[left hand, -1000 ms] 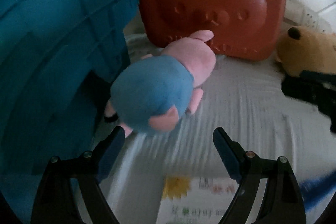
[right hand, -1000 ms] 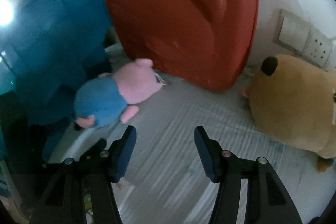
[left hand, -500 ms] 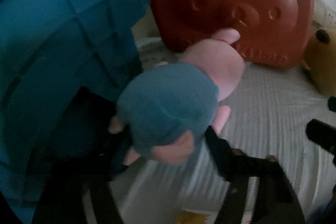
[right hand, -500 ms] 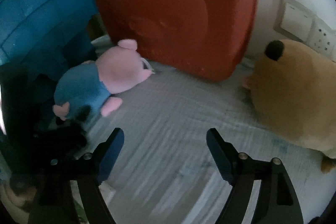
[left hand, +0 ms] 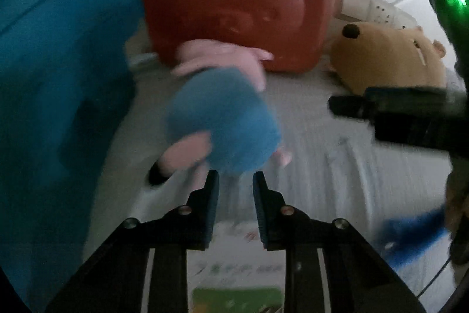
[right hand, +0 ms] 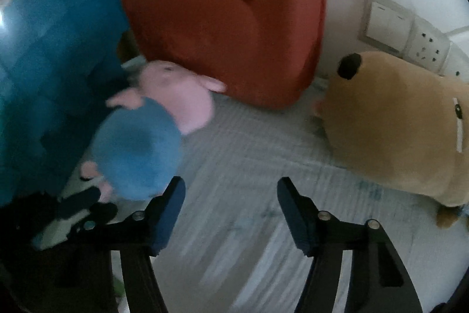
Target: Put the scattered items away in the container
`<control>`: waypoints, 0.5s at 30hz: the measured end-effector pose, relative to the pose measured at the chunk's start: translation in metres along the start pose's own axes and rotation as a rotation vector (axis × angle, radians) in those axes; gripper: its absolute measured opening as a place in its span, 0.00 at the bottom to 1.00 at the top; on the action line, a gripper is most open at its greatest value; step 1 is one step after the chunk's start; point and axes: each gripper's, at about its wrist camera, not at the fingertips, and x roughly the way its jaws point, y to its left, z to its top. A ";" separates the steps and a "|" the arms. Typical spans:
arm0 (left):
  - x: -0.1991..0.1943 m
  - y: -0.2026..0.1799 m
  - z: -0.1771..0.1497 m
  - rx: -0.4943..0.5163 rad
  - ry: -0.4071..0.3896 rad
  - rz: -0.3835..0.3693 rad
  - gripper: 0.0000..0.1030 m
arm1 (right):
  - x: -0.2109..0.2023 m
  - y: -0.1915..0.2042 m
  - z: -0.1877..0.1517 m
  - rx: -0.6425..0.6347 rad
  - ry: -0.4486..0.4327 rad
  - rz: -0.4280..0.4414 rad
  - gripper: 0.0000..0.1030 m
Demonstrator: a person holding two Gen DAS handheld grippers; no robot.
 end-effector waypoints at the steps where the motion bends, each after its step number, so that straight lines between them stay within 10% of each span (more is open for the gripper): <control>1: -0.004 0.003 -0.005 -0.003 0.005 0.021 0.32 | -0.001 0.005 0.000 -0.003 -0.004 0.020 0.64; 4: -0.011 0.020 -0.025 -0.015 0.029 0.078 0.58 | 0.000 0.024 0.001 -0.005 -0.008 0.073 0.65; 7: -0.008 0.035 -0.037 -0.038 0.056 0.103 0.58 | 0.013 0.047 0.004 -0.006 -0.001 0.117 0.67; 10: -0.004 0.047 -0.042 -0.050 0.064 0.114 0.58 | 0.036 0.072 0.007 -0.046 0.022 0.115 0.95; 15: 0.007 0.060 -0.042 -0.086 0.060 0.109 0.58 | 0.075 0.084 0.018 -0.029 0.038 0.196 0.96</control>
